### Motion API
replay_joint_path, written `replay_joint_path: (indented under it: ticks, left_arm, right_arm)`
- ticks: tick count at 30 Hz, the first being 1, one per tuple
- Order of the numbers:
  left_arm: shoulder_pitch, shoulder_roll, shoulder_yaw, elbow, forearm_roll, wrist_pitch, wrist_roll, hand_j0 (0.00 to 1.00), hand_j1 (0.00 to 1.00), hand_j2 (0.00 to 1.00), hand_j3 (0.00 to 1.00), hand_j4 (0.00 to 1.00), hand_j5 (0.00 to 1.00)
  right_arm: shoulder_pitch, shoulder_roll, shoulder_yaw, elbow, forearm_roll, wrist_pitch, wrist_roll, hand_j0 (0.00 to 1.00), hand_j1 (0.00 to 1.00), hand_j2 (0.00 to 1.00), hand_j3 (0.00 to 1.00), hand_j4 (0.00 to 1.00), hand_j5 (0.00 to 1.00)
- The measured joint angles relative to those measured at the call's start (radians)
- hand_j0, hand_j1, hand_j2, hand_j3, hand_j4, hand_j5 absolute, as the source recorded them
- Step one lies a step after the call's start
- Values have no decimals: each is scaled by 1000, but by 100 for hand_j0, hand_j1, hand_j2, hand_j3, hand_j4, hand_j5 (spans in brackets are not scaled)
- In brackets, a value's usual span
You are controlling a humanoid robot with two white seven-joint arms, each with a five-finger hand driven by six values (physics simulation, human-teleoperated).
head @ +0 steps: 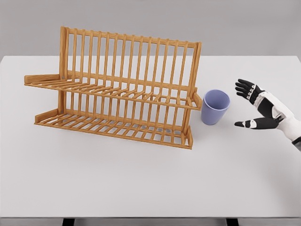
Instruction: Right arm put cup on second shelf
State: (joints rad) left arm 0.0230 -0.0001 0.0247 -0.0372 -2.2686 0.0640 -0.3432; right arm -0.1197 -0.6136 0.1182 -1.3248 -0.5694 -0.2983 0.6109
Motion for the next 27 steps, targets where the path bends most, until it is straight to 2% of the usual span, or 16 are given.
replay_joint_path:
  ticks: [27]
  left_arm:
    - [0,0,0,0,0,0,0,100,100,100,100,100,100]
  right_arm:
    - [-43,113,30,86,0,4,0,100,100,100,100,100,100]
